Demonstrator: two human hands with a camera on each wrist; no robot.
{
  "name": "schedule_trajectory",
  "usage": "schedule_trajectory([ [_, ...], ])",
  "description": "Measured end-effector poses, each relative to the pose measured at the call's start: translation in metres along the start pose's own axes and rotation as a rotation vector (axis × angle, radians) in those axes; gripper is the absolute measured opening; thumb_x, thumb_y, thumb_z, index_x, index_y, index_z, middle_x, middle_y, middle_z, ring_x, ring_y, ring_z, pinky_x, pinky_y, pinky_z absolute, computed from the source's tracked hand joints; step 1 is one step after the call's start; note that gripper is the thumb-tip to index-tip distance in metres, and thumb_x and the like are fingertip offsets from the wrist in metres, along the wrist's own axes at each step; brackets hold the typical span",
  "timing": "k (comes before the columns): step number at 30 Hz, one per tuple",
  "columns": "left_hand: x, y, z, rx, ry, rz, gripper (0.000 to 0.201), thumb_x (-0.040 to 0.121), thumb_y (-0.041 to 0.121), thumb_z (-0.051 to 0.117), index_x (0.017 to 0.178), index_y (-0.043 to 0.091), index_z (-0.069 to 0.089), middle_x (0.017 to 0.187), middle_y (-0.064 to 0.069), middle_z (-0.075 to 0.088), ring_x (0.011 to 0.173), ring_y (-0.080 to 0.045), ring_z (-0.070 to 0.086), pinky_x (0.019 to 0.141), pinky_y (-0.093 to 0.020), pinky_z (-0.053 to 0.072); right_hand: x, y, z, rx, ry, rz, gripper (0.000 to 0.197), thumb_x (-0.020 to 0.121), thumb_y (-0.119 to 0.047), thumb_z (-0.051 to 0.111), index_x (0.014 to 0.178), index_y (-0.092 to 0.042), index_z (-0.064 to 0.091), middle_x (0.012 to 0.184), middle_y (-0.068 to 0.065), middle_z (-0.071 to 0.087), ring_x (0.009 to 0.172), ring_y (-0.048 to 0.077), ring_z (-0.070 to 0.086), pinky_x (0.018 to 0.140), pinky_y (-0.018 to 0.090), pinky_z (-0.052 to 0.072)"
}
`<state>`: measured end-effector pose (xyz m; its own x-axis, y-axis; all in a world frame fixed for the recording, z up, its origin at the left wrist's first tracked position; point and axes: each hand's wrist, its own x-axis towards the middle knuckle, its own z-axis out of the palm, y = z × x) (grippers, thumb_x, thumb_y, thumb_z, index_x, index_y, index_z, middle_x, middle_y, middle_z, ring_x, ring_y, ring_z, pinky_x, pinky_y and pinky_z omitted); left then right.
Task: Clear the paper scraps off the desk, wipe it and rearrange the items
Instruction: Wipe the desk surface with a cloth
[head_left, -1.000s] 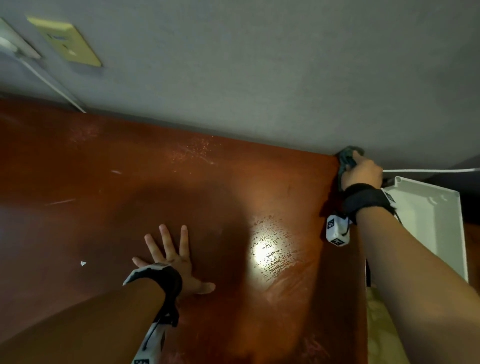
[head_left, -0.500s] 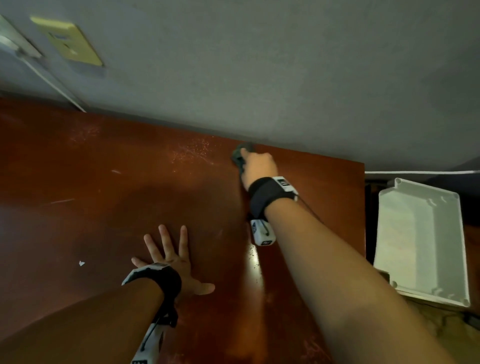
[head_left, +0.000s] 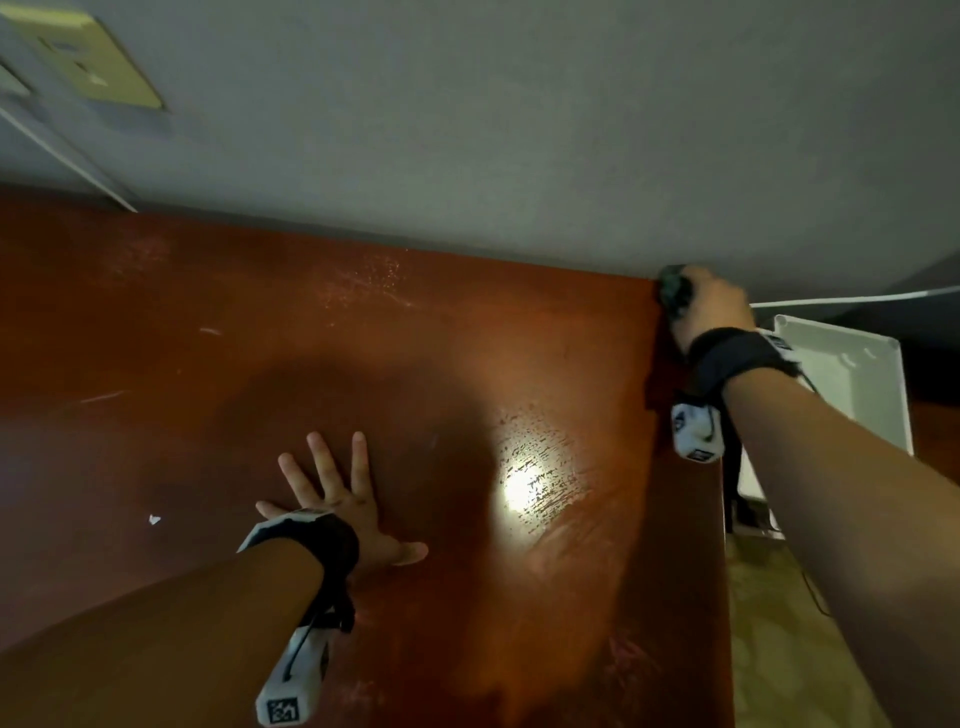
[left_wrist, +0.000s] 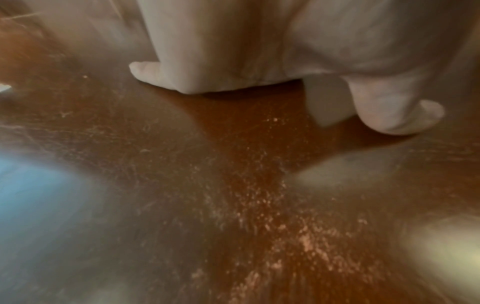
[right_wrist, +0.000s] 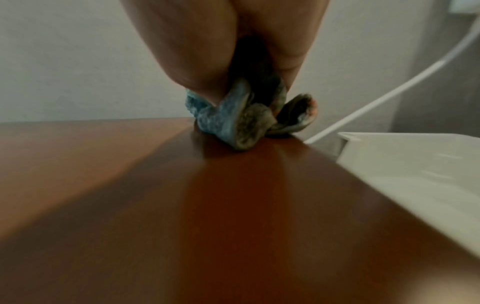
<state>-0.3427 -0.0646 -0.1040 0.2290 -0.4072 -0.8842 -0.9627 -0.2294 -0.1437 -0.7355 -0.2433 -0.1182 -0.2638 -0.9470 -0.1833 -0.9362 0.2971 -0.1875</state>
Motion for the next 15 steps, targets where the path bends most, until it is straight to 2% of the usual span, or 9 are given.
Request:
schedule_trajectory([
  [4,-0.001,0.0,0.0,-0.007,0.006,-0.004,0.149,0.055,0.089,0.062,0.127,0.03,-0.054,0.133,-0.018,-0.06,0.133,-0.052,-0.038,0.108,-0.076,0.007,-0.026,0.021,0.003,0.036,0.04,0.033,0.058,0.083,0.0,0.061,0.138,-0.013,0.05,0.119,0.03,0.061,0.109,0.048,0.055,0.093,0.046,0.048],
  [9,-0.006,0.0,-0.002,-0.002,-0.005,-0.001,0.145,0.057,0.091,0.059,0.118,0.028,-0.057,0.131,-0.019,-0.061,0.132,-0.054,-0.038,0.108,-0.075,0.007,-0.098,0.025,0.024,0.09,0.049,-0.031,0.058,0.078,0.008,0.056,0.131,-0.015,0.057,0.113,0.025,0.061,0.114,0.041,0.047,0.097,0.036,0.045],
  [12,-0.004,-0.001,0.0,-0.01,-0.001,0.0,0.147,0.054,0.092,0.059,0.11,0.028,-0.061,0.126,-0.02,-0.064,0.13,-0.055,-0.04,0.109,-0.076,0.006,-0.162,0.031,0.04,0.104,0.047,-0.121,0.058,0.074,0.014,0.056,0.123,-0.017,0.062,0.11,0.013,0.067,0.109,0.034,0.048,0.09,0.036,0.047],
  [15,-0.003,-0.002,0.0,-0.012,0.002,-0.002,0.147,0.052,0.093,0.058,0.102,0.027,-0.063,0.117,-0.019,-0.066,0.13,-0.056,-0.039,0.11,-0.075,0.007,-0.225,0.032,0.051,0.086,-0.035,-0.186,0.058,0.068,0.014,0.063,0.116,-0.017,0.064,0.103,0.005,0.067,0.103,0.03,0.052,0.081,0.036,0.05],
])
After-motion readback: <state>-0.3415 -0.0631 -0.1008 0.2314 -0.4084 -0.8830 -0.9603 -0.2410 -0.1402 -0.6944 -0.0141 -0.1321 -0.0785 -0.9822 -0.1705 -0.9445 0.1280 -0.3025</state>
